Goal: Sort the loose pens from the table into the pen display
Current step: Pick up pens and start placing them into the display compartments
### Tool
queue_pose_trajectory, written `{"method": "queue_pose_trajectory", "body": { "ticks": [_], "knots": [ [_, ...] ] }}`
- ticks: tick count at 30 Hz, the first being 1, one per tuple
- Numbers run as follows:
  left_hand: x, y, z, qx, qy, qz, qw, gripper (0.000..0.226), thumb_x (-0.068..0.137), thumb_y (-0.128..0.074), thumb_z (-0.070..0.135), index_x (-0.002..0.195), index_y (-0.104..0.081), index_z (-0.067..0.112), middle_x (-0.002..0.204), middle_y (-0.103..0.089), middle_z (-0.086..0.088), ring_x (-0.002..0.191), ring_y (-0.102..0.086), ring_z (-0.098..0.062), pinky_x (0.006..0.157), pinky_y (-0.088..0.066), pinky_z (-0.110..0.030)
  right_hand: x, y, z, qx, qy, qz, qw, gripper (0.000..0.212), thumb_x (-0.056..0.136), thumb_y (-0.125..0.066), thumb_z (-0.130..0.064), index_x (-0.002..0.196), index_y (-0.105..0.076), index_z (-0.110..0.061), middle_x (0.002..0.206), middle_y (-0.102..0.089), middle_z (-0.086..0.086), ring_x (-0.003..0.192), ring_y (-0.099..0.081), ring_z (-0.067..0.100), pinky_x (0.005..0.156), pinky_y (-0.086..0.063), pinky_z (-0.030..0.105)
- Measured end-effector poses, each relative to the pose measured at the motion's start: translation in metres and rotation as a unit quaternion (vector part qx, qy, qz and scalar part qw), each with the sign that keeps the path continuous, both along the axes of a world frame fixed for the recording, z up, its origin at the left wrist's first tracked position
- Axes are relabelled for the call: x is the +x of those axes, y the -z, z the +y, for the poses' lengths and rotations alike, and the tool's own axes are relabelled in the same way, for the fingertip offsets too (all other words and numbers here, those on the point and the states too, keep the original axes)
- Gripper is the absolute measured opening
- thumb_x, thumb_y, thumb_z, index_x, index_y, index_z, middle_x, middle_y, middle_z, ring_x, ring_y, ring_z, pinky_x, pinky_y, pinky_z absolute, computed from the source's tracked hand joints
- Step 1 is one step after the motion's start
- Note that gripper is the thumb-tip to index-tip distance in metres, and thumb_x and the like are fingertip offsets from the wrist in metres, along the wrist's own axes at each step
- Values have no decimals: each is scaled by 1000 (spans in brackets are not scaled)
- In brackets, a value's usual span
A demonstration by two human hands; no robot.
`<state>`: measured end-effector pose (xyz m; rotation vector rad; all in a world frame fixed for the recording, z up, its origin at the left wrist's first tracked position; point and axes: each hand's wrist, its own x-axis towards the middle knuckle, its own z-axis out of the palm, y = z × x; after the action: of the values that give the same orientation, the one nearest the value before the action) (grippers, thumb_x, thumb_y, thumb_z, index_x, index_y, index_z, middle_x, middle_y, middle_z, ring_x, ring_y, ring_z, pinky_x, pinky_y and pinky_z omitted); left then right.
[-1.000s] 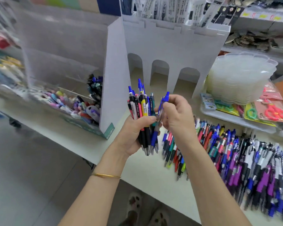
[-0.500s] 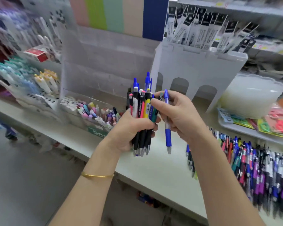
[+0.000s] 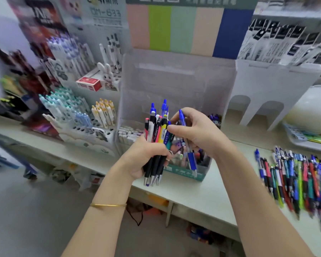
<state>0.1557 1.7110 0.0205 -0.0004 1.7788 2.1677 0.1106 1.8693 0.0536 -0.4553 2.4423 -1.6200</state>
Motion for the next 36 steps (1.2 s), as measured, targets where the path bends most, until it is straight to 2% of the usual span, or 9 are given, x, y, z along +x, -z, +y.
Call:
{"method": "queue_pose_trajectory", "body": {
  "ticks": [2, 6, 11, 14, 16, 18, 22, 28, 36],
  "knots": [
    [-4, 2, -7, 8, -4, -9, 1000, 36, 61, -60, -3, 96, -59, 2, 73, -62, -7, 62, -59, -18, 54, -50, -29, -5, -1, -6, 13, -7, 12, 1000, 17, 85, -70, -22, 92, -59, -11, 79, -63, 13, 62, -57, 14, 61, -53, 28],
    [-13, 4, -16, 19, -18, -25, 999, 31, 62, -60, -1, 93, -60, 2, 71, -64, -6, 61, -60, -18, 53, -49, -29, -19, 0, -17, 29, -31, -12, 999, 14, 88, -67, -20, 93, -59, -10, 66, -52, 0, 43, -40, 2, 43, -35, 15],
    [-32, 7, -30, 37, -38, -62, 997, 40, 64, -60, 0, 103, -54, -3, 72, -62, -9, 68, -59, -22, 53, -49, -28, -41, 0, -32, 16, -45, -12, 999, 10, 89, -64, -15, 99, -61, -12, 80, -64, 0, 44, -52, -5, 42, -37, 8],
    [-41, 2, -34, 44, -35, -64, 996, 37, 64, -58, -1, 102, -54, -2, 66, -62, -7, 61, -60, -19, 50, -50, -26, -55, 0, -38, 6, -50, -15, 999, 9, 89, -65, -17, 97, -60, -14, 85, -68, 3, 57, -60, 0, 48, -44, 14],
    [-47, -1, -36, 42, -33, -58, 997, 33, 64, -57, -2, 97, -55, -2, 64, -63, -6, 54, -59, -17, 48, -51, -25, -66, 0, -39, 0, -70, -46, 996, 8, 90, -64, -18, 95, -59, -15, 81, -67, 3, 53, -53, 13, 42, -36, 19],
    [-52, -2, -39, 42, -34, -57, 997, 35, 64, -57, -3, 99, -56, -2, 66, -63, -7, 57, -58, -19, 48, -52, -27, -78, 2, -42, -22, -93, -92, 991, 6, 89, -63, -17, 91, -58, -15, 76, -63, 5, 53, -36, 23, 40, -25, 23],
    [-63, 0, -50, 19, -51, -61, 997, 36, 62, -60, -1, 98, -58, -1, 70, -65, -7, 60, -60, -20, 50, -53, -28, -92, 5, -53, -62, -108, -134, 983, 9, 89, -62, -9, 85, -56, -14, 61, -50, 2, 43, -25, 15, 37, -19, 21],
    [-81, -1, -77, 8, -11, -53, 998, 38, 62, -61, 2, 100, -58, 0, 66, -67, -4, 60, -64, -16, 51, -54, -27, -106, 2, -73, -81, -80, -129, 985, 11, 90, -60, -5, 83, -53, -11, 57, -42, 5, 36, -30, 12, 34, -22, 20],
    [-100, 0, -111, 42, 58, -55, 996, 48, 64, -61, 0, 111, -55, 2, 75, -68, -5, 64, -63, -16, 53, -52, -26, -115, -2, -96, -134, 17, -140, 981, 17, 95, -55, -15, 79, -50, -15, 61, -38, 4, 38, -29, 8, 35, -25, 15]
  ]
}}
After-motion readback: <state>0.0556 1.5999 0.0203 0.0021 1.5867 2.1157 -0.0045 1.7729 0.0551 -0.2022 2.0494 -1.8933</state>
